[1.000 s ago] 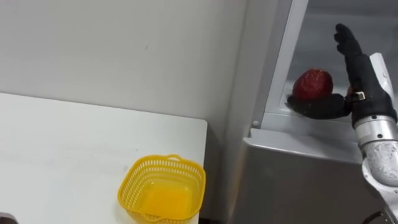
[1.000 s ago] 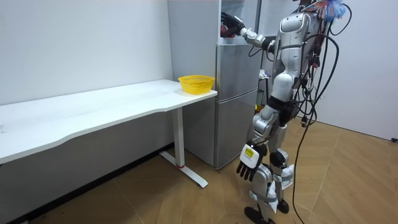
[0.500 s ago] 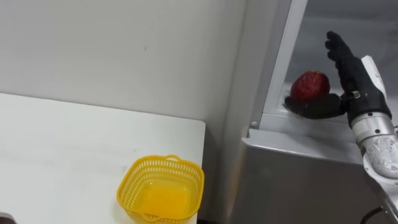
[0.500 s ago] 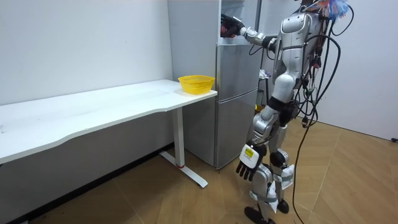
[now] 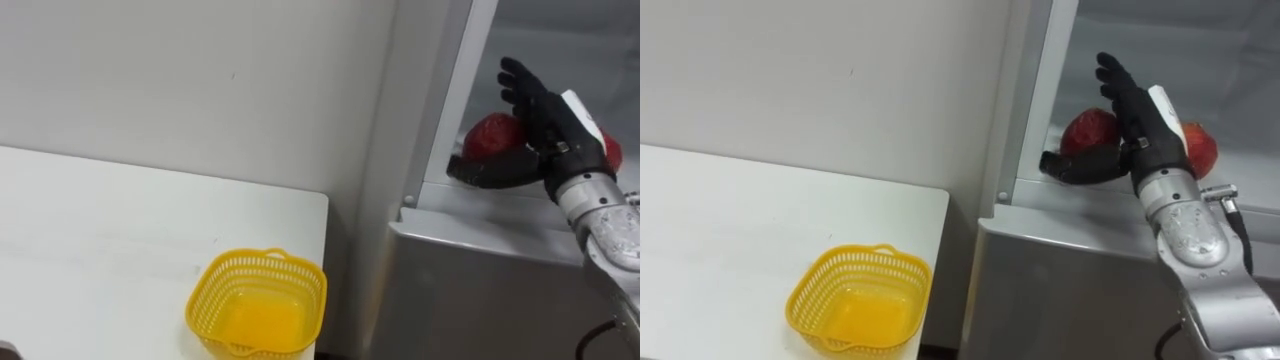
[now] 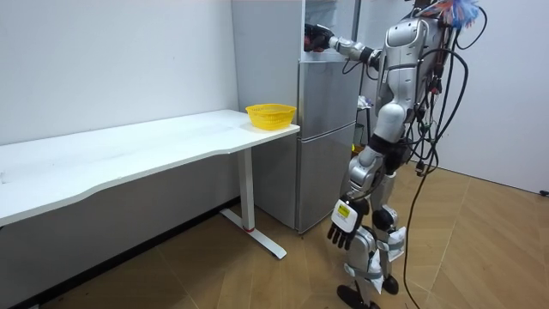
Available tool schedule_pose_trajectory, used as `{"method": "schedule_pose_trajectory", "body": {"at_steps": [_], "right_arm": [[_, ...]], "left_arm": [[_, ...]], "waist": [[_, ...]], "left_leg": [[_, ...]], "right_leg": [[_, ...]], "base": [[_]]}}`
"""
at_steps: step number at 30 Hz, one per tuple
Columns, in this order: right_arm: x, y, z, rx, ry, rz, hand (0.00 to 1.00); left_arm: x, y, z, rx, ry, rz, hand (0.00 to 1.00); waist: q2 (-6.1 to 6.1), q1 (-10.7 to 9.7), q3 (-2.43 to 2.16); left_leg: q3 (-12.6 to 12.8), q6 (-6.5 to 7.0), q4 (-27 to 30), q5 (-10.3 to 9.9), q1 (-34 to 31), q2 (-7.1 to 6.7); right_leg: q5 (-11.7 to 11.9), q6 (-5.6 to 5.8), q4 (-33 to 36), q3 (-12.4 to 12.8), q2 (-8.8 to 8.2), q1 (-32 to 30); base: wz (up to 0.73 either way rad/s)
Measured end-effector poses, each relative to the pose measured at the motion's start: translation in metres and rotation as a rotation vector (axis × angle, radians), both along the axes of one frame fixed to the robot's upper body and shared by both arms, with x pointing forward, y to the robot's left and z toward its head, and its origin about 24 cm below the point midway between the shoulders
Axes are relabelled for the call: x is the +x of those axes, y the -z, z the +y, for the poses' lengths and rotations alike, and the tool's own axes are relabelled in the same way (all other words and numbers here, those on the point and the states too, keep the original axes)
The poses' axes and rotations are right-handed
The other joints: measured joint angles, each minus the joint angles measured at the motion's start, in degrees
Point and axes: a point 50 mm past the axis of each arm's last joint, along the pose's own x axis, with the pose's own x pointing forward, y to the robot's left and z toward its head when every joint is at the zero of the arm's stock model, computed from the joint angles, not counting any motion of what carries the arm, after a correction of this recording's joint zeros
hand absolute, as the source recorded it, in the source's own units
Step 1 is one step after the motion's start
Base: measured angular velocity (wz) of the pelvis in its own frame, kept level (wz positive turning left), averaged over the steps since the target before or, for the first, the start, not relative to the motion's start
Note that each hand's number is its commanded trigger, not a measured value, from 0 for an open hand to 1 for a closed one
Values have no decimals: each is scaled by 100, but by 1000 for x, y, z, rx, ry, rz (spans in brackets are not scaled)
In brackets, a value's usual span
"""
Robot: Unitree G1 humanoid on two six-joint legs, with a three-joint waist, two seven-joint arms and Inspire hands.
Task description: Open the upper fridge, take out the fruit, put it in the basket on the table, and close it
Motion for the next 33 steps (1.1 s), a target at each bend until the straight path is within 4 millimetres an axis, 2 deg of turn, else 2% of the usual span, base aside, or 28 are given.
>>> {"method": "schedule_pose_trajectory", "body": {"at_steps": [5, 11, 13, 14, 15, 24, 33], "right_arm": [[1, 3, -3, 25, -20, 23, 0], [2, 9, 2, 47, -95, 79, 0], [2, 9, 3, 39, -108, 87, 56], [2, 10, 4, 37, -120, 93, 96], [2, 11, 4, 40, -134, 105, 100], [14, 15, -5, 62, -125, 185, 100], [14, 15, -5, 57, -109, 173, 100]], "left_arm": [[1, 0, 1, 3, -4, 1, 0], [4, -1, 1, 5, -4, 4, 0], [6, -1, 1, 3, -2, -2, 0], [8, -1, 1, 0, 0, -6, 0], [9, -2, 1, -3, 0, -5, 0], [7, -2, 5, 14, -1, 28, 0], [7, -4, 12, 49, 9, 37, 0]], "waist": [[-1, -1, 2], [16, -38, 17], [18, -44, 17], [16, -48, 16], [15, -48, 15], [38, -9, 16], [47, -15, 9]], "left_leg": [[1, 0, 0, 0, 39, 3], [18, 0, 14, 0, 19, 5], [18, 0, 17, 0, 13, 6], [18, 0, 14, -1, 13, 7], [17, 0, 4, -1, 16, 8], [48, 0, 4, -1, 37, 9], [36, -2, 4, -1, 44, 13]], "right_leg": [[0, 0, 0, 1, 2, 15], [0, 0, 7, -10, 2, 21], [0, 0, 10, -15, 1, 20], [0, 0, 13, -16, 1, 18], [0, 0, 20, -7, 2, 18], [0, 0, 85, 10, 40, 9], [0, -1, 83, 10, 47, 4]], "base": [[0], [0], [0], [0], [0], [0], [0]]}}
